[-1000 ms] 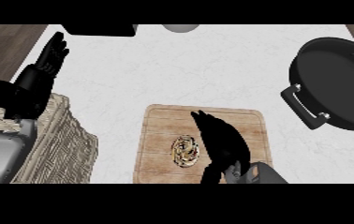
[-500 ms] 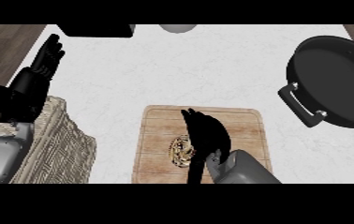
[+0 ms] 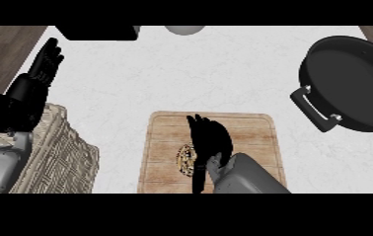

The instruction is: Pick the cupcake from the cutting board and place it in the pot

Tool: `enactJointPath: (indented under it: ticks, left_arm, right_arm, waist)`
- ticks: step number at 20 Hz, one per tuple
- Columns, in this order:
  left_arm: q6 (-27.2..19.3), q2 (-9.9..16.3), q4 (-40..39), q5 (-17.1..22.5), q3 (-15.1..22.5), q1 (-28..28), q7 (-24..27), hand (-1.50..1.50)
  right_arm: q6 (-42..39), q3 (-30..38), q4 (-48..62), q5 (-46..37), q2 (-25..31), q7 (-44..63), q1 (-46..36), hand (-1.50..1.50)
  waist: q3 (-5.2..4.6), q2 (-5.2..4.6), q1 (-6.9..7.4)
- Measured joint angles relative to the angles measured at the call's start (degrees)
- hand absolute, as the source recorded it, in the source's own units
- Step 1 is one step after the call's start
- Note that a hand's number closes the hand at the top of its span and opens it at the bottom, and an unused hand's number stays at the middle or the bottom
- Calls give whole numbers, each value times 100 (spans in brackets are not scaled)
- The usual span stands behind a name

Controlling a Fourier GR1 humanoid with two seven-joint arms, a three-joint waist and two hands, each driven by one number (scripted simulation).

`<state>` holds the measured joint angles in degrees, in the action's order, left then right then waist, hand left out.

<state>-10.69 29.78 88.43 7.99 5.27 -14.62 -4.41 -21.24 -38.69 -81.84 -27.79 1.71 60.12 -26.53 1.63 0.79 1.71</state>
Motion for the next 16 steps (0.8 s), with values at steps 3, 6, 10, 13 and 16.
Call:
enactJointPath:
  ticks: [3,6,10,13,16]
  left_arm:
    - [-14,-3,47,-44,-33,52,13,0]
    - [10,14,47,-44,-72,74,-36,0]
    - [-16,-3,75,-112,-80,102,-50,0]
    - [18,-3,85,-124,-110,126,-22,0]
    - [39,-9,100,-141,-127,150,-22,0]
  right_arm:
    - [2,39,149,-18,-36,-51,-42,-150]
    - [-35,42,251,-28,-41,-159,-74,150]
    - [-95,-3,379,-144,-2,-300,-256,150]
    - [-113,14,433,-164,-8,-368,-360,150]
    - [-110,13,493,-175,-26,-401,-398,150]
  waist:
    - [0,3,-16]
    - [3,9,-43]
    - [-10,25,-44]
    - [-8,27,-51]
    - [-3,27,-50]
